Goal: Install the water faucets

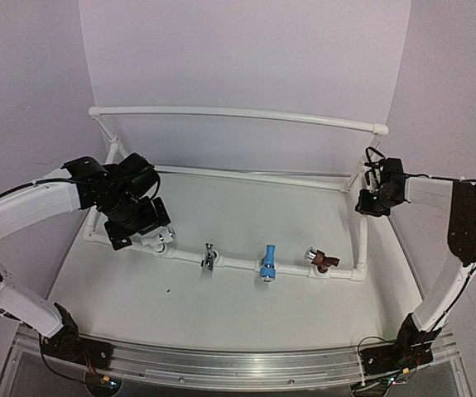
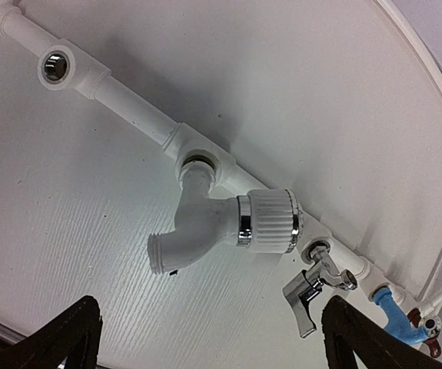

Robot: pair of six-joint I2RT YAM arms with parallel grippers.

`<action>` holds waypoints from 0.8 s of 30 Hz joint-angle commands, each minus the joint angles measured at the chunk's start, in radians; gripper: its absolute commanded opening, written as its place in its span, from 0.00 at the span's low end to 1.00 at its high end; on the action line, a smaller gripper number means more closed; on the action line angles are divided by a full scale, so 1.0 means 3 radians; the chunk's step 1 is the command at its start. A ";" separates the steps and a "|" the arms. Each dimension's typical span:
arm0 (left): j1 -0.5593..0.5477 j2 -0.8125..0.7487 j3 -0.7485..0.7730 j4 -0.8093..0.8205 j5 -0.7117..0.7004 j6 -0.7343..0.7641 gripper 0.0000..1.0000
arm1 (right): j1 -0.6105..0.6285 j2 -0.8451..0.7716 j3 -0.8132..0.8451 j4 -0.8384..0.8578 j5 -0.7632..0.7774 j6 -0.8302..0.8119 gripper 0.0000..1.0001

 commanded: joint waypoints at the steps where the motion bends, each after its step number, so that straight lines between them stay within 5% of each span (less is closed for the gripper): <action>1: -0.0039 0.0128 0.0207 -0.0053 -0.0086 0.0085 1.00 | -0.0009 -0.0039 0.0017 -0.0012 0.0025 -0.0285 0.00; 24: -0.0036 0.0505 0.0343 -0.0028 -0.0052 0.0492 1.00 | -0.0009 -0.0074 0.0000 -0.0016 0.0033 -0.0315 0.00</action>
